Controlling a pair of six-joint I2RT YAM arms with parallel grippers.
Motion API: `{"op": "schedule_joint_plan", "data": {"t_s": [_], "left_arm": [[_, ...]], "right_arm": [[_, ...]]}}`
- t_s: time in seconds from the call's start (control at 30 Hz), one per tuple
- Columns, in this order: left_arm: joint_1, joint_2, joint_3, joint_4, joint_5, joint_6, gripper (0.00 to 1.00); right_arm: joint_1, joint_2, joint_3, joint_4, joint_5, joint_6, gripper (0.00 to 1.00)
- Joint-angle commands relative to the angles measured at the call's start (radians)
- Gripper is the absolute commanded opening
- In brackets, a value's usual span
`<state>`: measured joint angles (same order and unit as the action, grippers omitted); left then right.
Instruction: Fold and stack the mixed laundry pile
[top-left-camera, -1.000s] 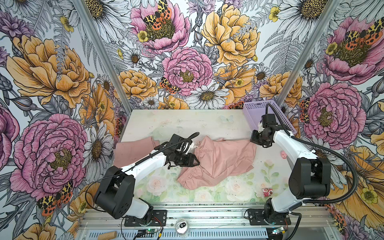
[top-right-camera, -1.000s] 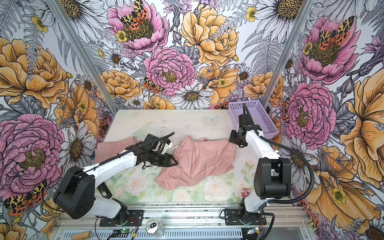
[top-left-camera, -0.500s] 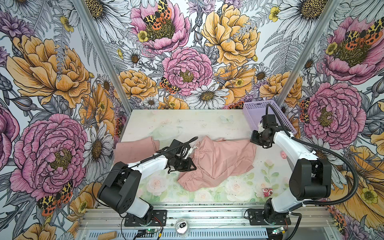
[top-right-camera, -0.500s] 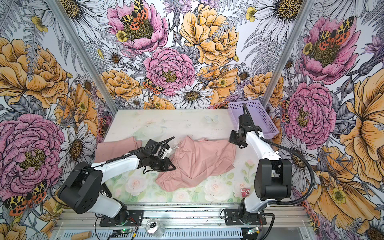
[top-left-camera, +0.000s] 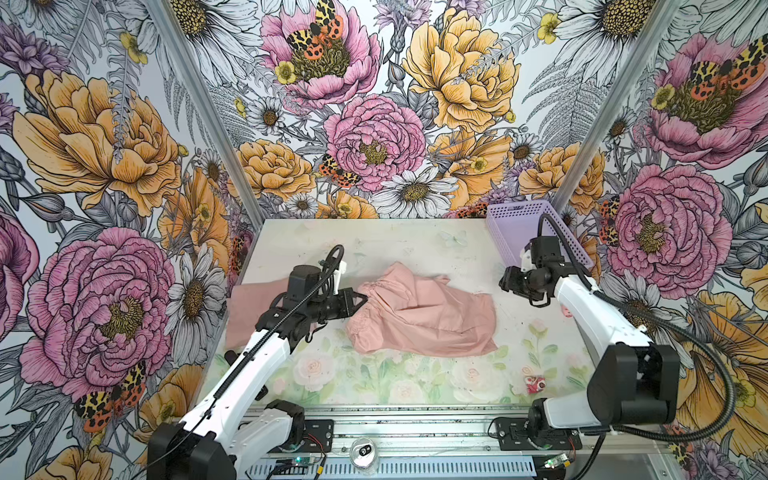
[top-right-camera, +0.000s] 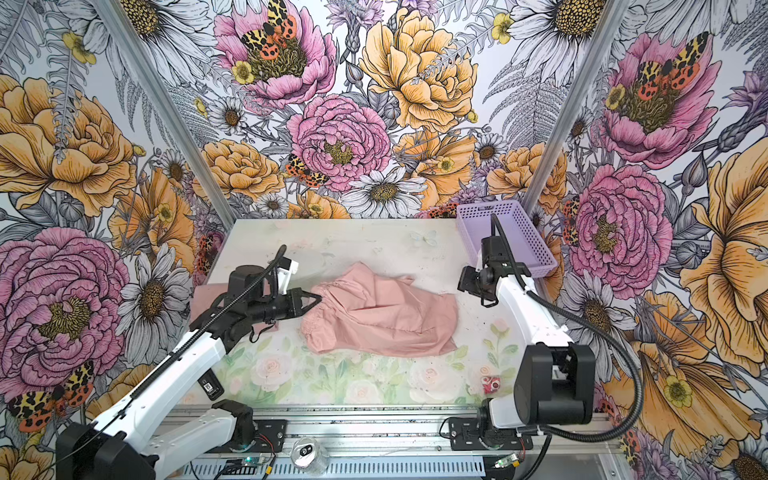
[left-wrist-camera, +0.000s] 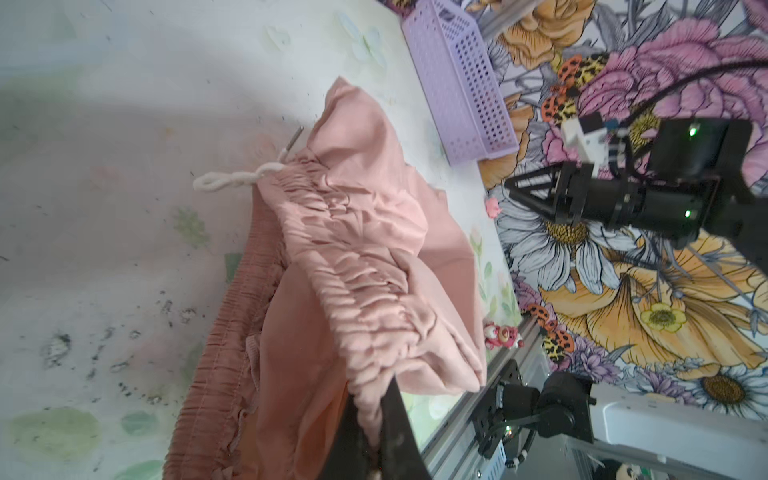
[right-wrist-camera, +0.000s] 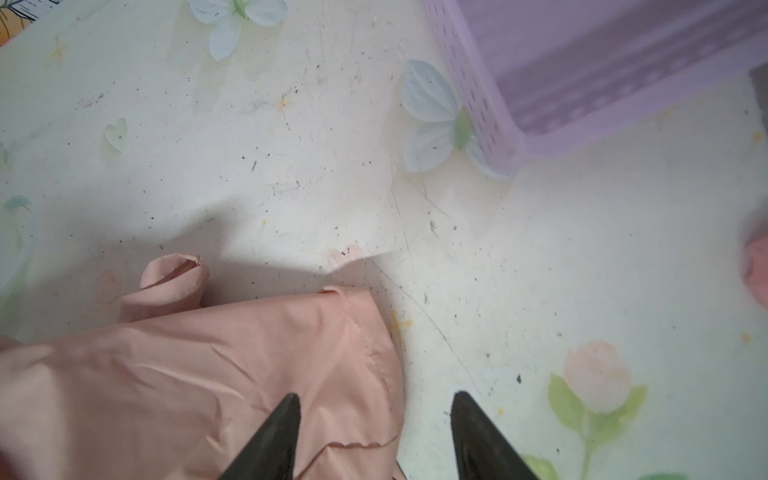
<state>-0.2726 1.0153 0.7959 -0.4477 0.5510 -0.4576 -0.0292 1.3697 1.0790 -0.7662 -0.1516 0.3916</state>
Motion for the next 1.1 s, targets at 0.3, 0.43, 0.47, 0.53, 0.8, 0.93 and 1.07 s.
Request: {"op": "schedule_joint_plan", "data": {"t_s": [0.3,0.43,0.47,0.53,0.8,0.93,1.07], "left_arm": [[0.073,0.016,0.030,-0.057,0.012,0.031,0.00],[0.094,0.020,0.041,-0.058,0.036,0.039,0.00],[0.097,0.019,0.043,-0.058,0.037,0.040,0.00],[0.100,0.017,0.049,-0.057,0.036,0.039,0.00],[0.131,-0.002,0.200,-0.066,0.024,0.030,0.00],[0.153,0.014,0.337,-0.067,0.020,0.047,0.00],[0.169,0.026,0.438,-0.068,0.016,0.066,0.00]], "right_arm": [[0.122,-0.229,-0.467,0.233,-0.182,0.233,0.60],[0.154,-0.107,-0.489,0.394,-0.217,0.271,0.58],[0.161,-0.076,-0.486,0.426,-0.222,0.278,0.56],[0.173,-0.008,-0.473,0.480,-0.232,0.288,0.44],[0.134,-0.152,-0.264,0.234,-0.165,0.205,0.00],[0.044,-0.219,-0.049,0.055,-0.178,0.119,0.00],[0.004,-0.213,0.165,-0.085,-0.226,0.049,0.00]]}}
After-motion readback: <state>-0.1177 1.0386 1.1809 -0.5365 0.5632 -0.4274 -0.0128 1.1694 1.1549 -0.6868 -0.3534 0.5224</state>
